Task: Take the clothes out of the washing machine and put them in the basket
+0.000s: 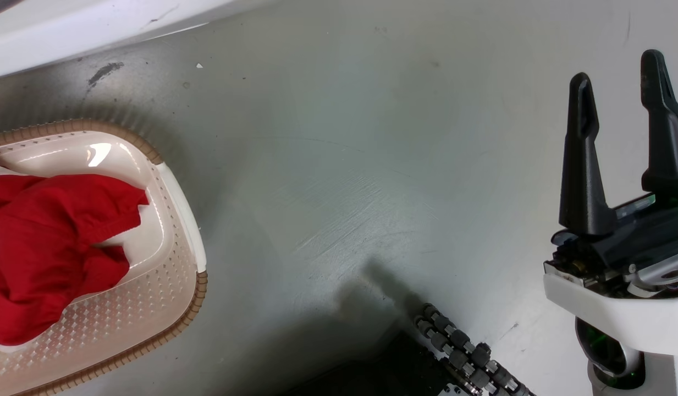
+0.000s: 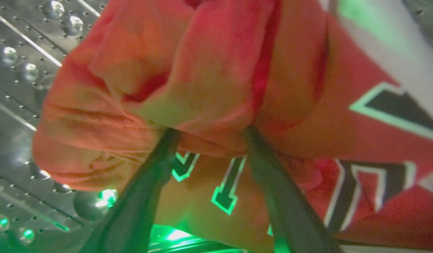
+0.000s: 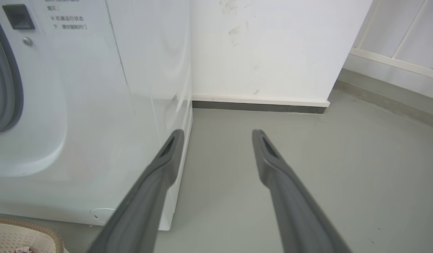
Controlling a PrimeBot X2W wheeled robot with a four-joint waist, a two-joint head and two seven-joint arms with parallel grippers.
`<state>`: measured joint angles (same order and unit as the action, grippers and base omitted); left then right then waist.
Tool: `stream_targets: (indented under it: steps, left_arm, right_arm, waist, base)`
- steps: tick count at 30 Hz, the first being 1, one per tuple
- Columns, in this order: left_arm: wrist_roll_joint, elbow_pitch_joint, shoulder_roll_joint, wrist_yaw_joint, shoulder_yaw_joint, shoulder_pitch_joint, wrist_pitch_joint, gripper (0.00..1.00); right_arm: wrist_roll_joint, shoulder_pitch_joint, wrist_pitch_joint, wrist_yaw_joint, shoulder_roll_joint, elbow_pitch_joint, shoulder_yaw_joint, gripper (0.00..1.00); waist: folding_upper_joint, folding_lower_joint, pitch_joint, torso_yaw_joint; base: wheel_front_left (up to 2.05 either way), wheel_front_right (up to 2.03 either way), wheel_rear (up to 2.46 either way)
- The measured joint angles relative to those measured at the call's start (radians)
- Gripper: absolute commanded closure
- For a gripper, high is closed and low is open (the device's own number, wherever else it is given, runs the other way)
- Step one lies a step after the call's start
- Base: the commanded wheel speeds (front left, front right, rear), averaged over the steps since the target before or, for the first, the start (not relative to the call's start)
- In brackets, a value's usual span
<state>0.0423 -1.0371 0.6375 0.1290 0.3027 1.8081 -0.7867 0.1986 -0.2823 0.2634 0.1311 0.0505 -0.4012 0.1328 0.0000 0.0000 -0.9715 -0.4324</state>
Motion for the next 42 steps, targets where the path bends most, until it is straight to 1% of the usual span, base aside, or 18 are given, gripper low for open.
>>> stream_targets:
  steps: [1,6,10,12,16,29,42]
  left_arm:
    - [0.003,-0.002,0.001,0.0,0.008,0.002,0.003,1.0]
    - [0.015,-0.001,0.019,0.0,0.047,0.01,0.054,1.0]
    - [0.025,-0.004,0.035,0.0,0.079,0.009,0.115,1.0]
    - [0.034,0.001,0.045,0.0,0.092,0.009,0.158,1.0]
    - [0.07,0.0,0.043,0.0,0.112,-0.017,0.258,1.0]
    - [0.182,-0.053,0.006,0.0,0.146,-0.216,0.582,1.0]
    - [0.29,-0.105,-0.084,-0.003,0.116,-0.522,0.906,1.0]
  right_arm:
    - [0.0,0.0,0.0,0.0,0.0,0.0,0.0,0.0]
    - [-0.003,-0.005,0.0,0.0,0.0,0.001,0.006,0.0]
    - [-0.003,-0.008,0.0,0.0,0.0,0.008,0.016,0.0]
    - [-0.003,-0.016,0.0,0.0,0.0,0.012,0.026,0.0]
    - [-0.005,-0.02,0.0,0.0,0.0,0.02,0.029,0.0]
    - [-0.055,0.001,0.0,0.0,0.0,0.056,0.035,0.0]
    - [-0.115,0.073,0.0,0.0,0.0,0.101,0.04,0.0]
  waist:
    - [0.0001,0.0,0.0,0.001]
    - [0.0,0.0,0.002,0.0]
    - [0.0,0.0001,0.013,-0.006]
    - [0.0,0.0,0.022,-0.012]
    - [0.0,0.0,0.056,-0.015]
    - [0.0,0.0,0.219,0.029]
    - [0.0,-0.0001,0.416,0.083]
  base:
    - [0.0,0.0,0.0]
    - [0.0,0.0,0.0]
    - [0.0,0.0,0.0]
    - [0.0,0.0,0.0]
    - [0.0,0.0,0.0]
    - [0.0,0.0,0.0]
    - [0.0,0.0,0.0]
